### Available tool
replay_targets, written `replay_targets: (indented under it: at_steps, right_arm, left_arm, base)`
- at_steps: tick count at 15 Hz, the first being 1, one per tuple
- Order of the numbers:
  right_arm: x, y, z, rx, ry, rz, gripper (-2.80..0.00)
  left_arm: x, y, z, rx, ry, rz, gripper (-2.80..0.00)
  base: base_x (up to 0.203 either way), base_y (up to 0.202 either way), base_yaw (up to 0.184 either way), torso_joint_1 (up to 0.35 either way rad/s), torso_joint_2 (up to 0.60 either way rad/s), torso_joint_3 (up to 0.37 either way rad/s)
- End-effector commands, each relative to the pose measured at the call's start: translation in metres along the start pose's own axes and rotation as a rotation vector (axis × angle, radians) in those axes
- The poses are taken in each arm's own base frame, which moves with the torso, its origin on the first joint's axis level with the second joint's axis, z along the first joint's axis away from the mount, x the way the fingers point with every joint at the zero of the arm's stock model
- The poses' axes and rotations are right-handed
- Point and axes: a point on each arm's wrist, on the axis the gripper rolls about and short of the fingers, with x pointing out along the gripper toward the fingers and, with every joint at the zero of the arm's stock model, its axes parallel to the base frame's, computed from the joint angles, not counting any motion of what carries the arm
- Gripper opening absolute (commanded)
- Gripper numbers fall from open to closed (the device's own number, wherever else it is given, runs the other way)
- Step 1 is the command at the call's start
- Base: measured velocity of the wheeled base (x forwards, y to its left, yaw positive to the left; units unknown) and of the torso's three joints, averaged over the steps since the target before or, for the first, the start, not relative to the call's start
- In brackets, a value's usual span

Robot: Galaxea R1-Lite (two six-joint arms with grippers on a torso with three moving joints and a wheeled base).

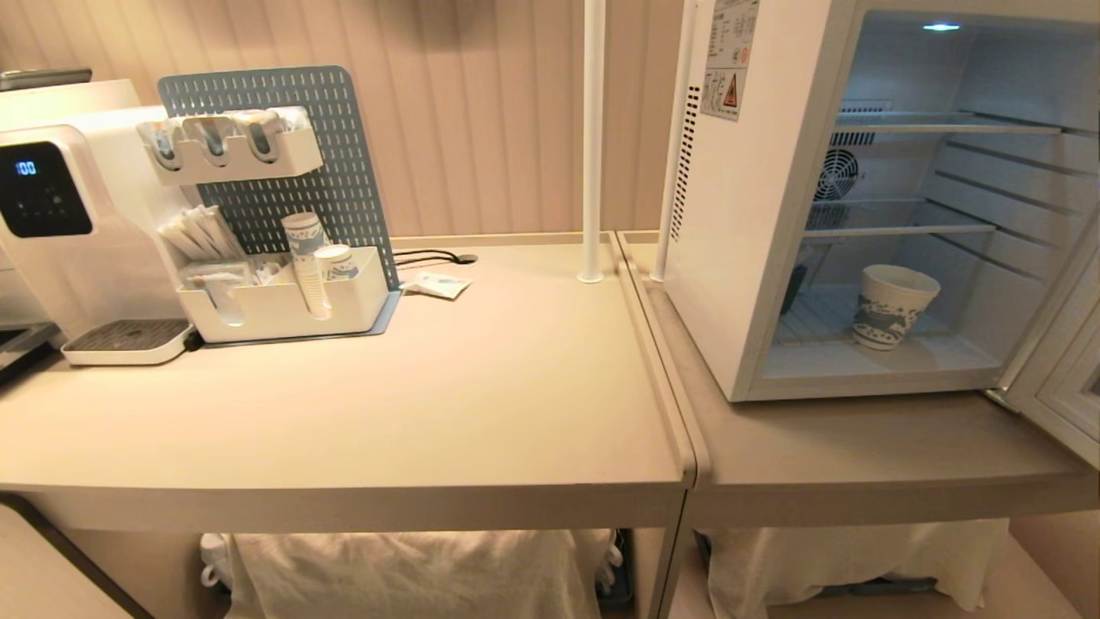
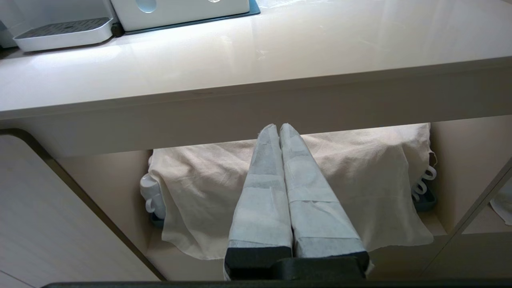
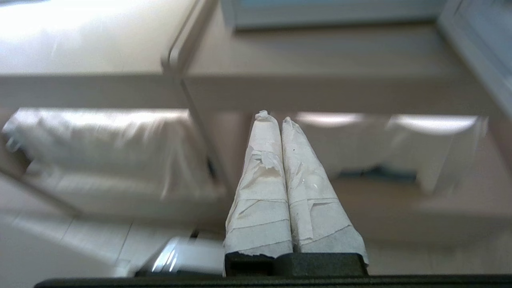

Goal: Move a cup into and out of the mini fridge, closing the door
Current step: Take the paper cup out of the freezer

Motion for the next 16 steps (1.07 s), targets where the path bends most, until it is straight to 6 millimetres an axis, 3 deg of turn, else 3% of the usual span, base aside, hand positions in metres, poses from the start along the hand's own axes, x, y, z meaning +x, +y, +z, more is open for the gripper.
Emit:
replay_targets:
  at_steps: [1, 7, 11, 16]
  right_arm:
    - [0.026, -0.002, 0.042, 0.045, 0.238, 0.009, -2.80]
    - [0.112, -0.011, 0.090, 0.209, 0.521, -0.021, -2.80]
    - [0.164, -0.014, 0.093, 0.328, 0.608, 0.077, -2.80]
    - [0.245, -0.025, 0.071, 0.337, 0.630, 0.103, -2.80]
  left_arm:
    - [0.000, 0.000, 0.000, 0.000, 0.000, 0.000, -2.80]
    - [0.000, 0.000, 0.000, 0.000, 0.000, 0.000, -2.80]
    - [0.000, 0.000, 0.000, 0.000, 0.000, 0.000, -2.80]
    - [0.000, 0.000, 0.000, 0.000, 0.000, 0.000, -2.80]
  base:
    - [0.000, 0.000, 0.000, 0.000, 0.00, 0.000]
    - [0.000, 0.000, 0.000, 0.000, 0.00, 0.000]
    - [0.000, 0.000, 0.000, 0.000, 0.00, 0.000]
    - [0.000, 0.000, 0.000, 0.000, 0.00, 0.000]
